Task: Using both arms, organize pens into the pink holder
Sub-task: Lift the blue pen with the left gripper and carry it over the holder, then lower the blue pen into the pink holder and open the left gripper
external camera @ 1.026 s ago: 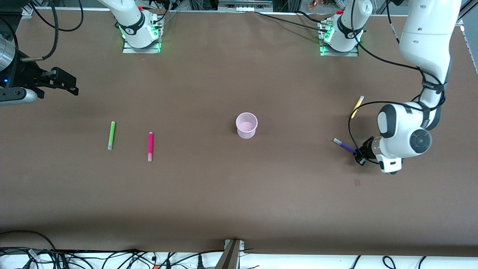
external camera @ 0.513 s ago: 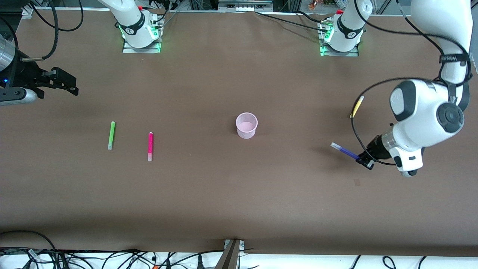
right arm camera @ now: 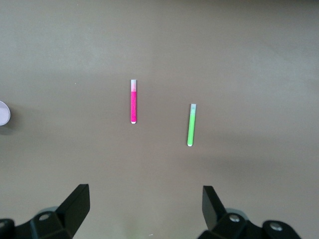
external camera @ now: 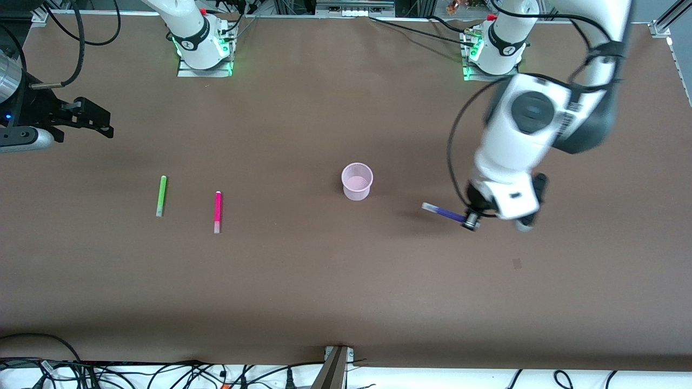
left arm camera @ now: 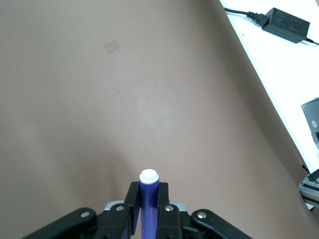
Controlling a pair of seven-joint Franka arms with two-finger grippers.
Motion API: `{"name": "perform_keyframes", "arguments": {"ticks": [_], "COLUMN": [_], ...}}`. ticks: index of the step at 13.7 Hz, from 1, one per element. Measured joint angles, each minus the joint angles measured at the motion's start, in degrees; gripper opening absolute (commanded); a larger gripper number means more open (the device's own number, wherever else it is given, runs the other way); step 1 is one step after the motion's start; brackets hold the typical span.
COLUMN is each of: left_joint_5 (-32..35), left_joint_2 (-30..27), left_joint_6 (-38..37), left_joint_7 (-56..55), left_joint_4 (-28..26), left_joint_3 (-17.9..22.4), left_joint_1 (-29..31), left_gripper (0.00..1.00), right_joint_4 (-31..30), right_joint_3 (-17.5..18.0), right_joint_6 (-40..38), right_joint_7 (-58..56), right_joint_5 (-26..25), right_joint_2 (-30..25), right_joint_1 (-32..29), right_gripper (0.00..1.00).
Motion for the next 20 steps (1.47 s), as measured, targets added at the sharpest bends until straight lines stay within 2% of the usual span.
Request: {"name": "perform_keyframes", "arguments": {"ticks": [5, 8, 11, 15, 20], "left_joint_5": [15.5, 21.5, 24.4, 25.1, 28.5], "left_joint_2": [3.9, 5.4, 6.0, 7.0, 12.5], "left_joint_6": [-0.1, -3.8, -8.4, -12.9, -15.9], "left_joint_7": [-17.9, -22.4, -25.9, -28.0, -32.3], "left_joint_4": [0.0, 0.0, 0.0, 0.4, 5.7], "left_joint_3": [0.0, 0.1, 0.1, 0.3, 0.7], "left_joint_1": [-9.1, -13.4, -18.5, -23.5, -26.7], "left_gripper": [0.0, 0.0, 0.0, 0.0, 0.0], "right_joint_4": [0.0, 0.0, 0.0, 0.0, 0.0], "right_joint_3": [0.0, -0.1, -0.6, -0.8, -0.8], "right_joint_6": [0.0, 0.0, 0.1, 0.2, 0.3], "right_joint_7": [0.0, 0.0, 0.0, 0.0, 0.0], "right_joint_5": [0.0, 0.0, -0.1, -0.1, -0.1], "right_joint_2": [0.0, 0.0, 0.1, 0.1, 0.2], "right_joint_1": [0.0, 0.0, -0.1, -0.1, -0.1], "right_gripper": [1.0, 1.0, 1.0, 1.0, 1.0]}}
